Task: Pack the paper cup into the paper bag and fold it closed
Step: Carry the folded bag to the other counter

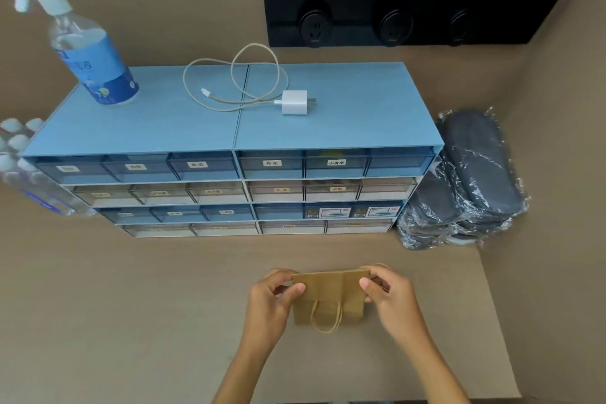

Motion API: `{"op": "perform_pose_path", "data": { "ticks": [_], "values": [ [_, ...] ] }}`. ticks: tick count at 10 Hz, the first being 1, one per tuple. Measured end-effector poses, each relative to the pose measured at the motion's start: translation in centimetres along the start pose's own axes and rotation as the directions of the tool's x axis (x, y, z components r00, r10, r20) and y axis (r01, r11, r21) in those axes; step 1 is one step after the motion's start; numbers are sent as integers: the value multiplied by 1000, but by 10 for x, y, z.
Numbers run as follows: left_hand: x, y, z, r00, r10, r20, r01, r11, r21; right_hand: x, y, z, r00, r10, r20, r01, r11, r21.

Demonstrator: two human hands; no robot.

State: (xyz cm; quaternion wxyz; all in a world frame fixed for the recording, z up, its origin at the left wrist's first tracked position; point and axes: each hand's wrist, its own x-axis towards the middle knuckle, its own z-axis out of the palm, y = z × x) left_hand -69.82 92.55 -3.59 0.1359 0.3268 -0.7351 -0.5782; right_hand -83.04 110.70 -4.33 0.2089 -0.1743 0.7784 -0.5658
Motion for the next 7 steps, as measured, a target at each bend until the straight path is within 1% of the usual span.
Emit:
{"op": "perform_pose_path", "data": {
  "ticks": [1,2,4,5,6,7],
  "values": [
    [2,0,3,1000,2,3,-2,1000,13,4,3,-2,1000,-12,8,12,999,33],
    [4,-3,1,1000,6,19,-6,1000,-10,5,4,-2,1000,-17,15,16,997,70],
    [5,-8,-7,995,-66,75,70,996,-51,0,-1,-5,999,4,54,-8,996,87],
    [2,-4,-10,995,-72,72,76,995,-58,-5,-9,-6,998,-11,58,4,993,115],
    [0,1,-10,997,-49,64,54,995,-79,-9,-11,-6,999,-35,42,29,991,129],
    [-4,7,-9,999,-13,43,16,998,-64,-12,-13,-6,998,-63,14,61,991,115]
  ]
}}
